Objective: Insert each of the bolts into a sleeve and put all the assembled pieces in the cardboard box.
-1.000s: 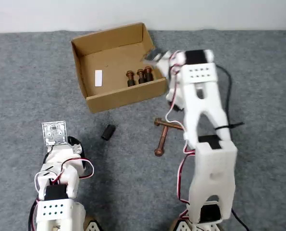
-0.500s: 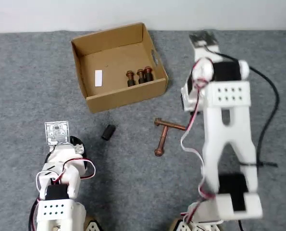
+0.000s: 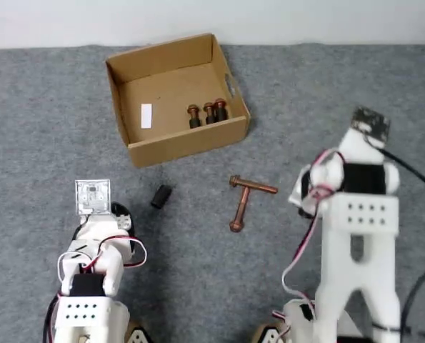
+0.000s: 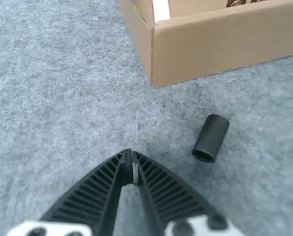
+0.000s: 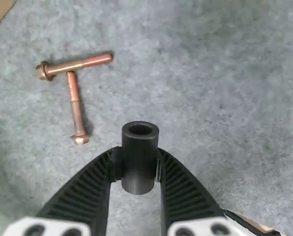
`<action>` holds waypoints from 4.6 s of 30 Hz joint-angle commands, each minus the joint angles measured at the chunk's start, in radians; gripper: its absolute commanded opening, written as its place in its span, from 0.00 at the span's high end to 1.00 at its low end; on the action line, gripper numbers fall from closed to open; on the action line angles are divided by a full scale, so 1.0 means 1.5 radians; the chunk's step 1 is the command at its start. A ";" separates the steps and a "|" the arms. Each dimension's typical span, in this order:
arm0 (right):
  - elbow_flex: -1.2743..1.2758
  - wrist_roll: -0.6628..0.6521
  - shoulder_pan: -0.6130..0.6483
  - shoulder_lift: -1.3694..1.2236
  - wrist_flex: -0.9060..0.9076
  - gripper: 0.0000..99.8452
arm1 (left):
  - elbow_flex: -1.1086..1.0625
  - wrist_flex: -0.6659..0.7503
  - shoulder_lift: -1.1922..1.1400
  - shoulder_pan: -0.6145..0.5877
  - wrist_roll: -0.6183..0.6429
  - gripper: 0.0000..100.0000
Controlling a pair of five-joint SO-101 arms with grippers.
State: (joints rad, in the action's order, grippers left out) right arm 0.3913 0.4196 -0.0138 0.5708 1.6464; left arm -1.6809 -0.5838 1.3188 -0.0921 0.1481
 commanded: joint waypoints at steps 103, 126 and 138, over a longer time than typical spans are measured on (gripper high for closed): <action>0.454 -0.136 -0.106 0.801 -0.097 0.99 | 1.350 -0.780 -1.052 0.146 0.548 0.99; 0.455 -0.136 -0.106 0.801 -0.097 0.99 | 1.277 -0.780 -1.027 -0.250 0.641 0.96; 0.455 -0.136 -0.109 0.801 -0.097 0.99 | 1.268 -0.780 -1.025 -0.202 0.508 0.85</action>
State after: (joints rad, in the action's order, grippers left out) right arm 1.0787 0.2263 -0.1672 1.7706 1.5267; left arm 0.2171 -1.7269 -0.2325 -0.4020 0.9904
